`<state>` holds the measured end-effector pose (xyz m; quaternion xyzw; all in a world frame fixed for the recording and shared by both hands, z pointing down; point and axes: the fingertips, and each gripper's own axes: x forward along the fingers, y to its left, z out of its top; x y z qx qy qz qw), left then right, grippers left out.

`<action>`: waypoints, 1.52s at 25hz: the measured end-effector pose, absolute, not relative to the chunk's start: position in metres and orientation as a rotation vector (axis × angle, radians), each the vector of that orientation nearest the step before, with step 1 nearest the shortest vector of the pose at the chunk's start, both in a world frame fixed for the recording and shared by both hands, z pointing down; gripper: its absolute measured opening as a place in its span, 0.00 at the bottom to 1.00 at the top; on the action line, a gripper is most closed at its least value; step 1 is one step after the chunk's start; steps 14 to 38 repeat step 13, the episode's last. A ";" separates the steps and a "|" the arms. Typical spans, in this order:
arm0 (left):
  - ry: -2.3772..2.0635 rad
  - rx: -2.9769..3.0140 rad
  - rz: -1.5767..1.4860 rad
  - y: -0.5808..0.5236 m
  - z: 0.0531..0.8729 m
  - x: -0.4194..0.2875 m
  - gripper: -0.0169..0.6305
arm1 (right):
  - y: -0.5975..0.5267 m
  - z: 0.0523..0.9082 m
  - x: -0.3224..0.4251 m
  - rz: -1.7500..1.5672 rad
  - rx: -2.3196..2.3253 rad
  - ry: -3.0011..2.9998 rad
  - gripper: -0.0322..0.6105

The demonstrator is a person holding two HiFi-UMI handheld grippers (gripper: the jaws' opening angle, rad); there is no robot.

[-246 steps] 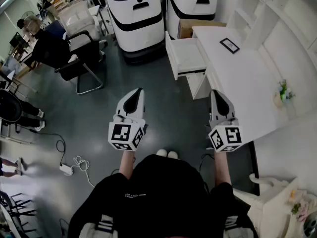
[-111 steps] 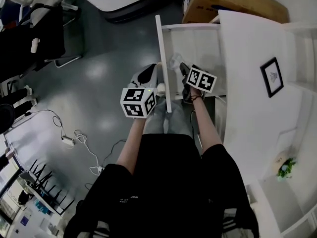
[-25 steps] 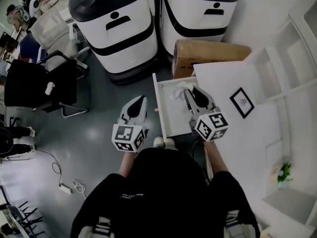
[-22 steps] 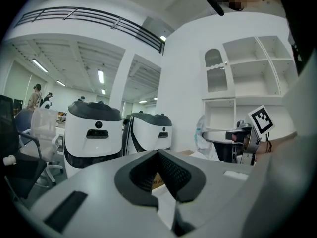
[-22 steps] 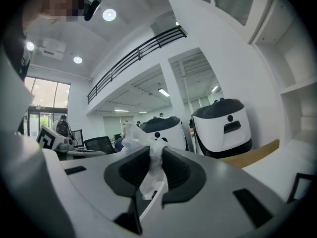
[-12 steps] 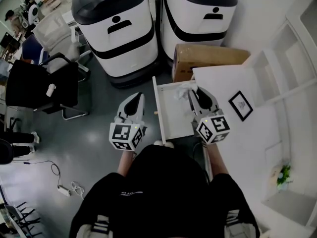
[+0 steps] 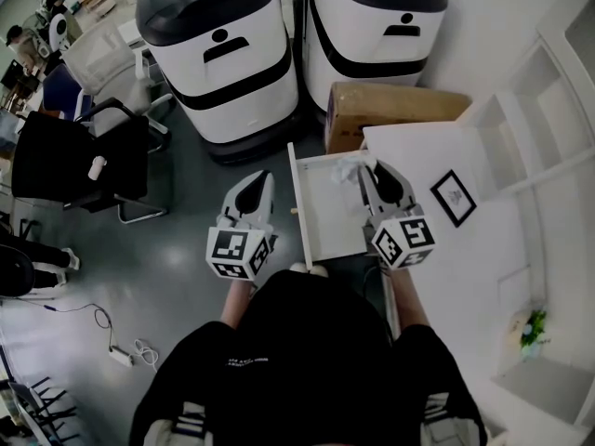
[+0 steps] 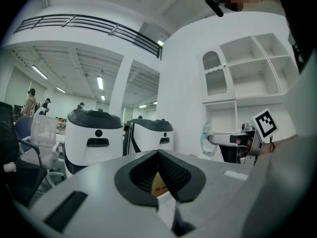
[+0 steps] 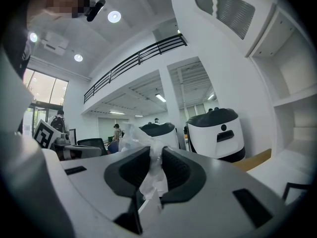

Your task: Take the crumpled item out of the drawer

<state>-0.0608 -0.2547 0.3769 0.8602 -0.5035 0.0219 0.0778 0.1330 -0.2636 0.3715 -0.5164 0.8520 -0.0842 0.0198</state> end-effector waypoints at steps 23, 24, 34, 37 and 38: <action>-1.498 2.581 0.063 -0.259 0.376 -0.060 0.02 | -0.265 0.371 0.138 -0.243 -1.637 2.625 0.15; -1.498 2.581 0.063 -0.259 0.376 -0.060 0.02 | -0.265 0.371 0.138 -0.243 -1.637 2.625 0.15; -1.498 2.581 0.063 -0.259 0.376 -0.060 0.02 | -0.265 0.371 0.138 -0.243 -1.637 2.625 0.15; -1.498 2.581 0.063 -0.259 0.376 -0.060 0.02 | -0.265 0.371 0.138 -0.243 -1.637 2.625 0.15; -1.498 2.581 0.063 -0.259 0.376 -0.060 0.02 | -0.265 0.371 0.138 -0.243 -1.637 2.625 0.15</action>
